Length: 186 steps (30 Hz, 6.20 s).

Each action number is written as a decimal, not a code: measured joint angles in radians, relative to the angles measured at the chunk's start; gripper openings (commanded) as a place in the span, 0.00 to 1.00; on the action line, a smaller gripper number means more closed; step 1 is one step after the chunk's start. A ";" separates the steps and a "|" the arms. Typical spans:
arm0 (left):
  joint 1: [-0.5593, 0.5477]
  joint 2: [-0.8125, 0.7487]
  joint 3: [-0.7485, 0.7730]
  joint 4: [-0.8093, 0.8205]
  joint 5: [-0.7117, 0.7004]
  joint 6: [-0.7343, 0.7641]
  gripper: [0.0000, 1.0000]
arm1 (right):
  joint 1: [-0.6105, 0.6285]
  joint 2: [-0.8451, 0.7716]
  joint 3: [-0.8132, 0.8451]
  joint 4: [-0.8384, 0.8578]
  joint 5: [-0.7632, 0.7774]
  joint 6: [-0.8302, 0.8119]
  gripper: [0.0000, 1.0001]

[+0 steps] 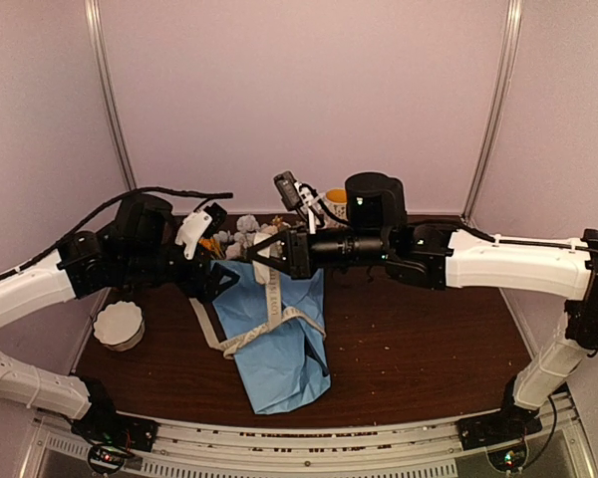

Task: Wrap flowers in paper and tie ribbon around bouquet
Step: Adjust the ribbon on the folded bouquet, then tie the ribbon around the folded bouquet.

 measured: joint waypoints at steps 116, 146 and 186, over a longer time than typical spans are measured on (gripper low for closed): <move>0.551 -0.214 -0.684 0.150 -0.032 -0.525 0.12 | -0.932 -0.669 -0.655 -0.575 0.484 0.040 0.00; -0.218 0.232 0.257 0.390 0.418 0.175 0.36 | -0.090 -0.338 0.020 -0.151 -0.080 -0.134 0.00; -0.116 0.188 0.234 0.144 0.133 0.215 0.80 | -0.063 -0.069 -0.297 0.116 0.344 -0.047 0.00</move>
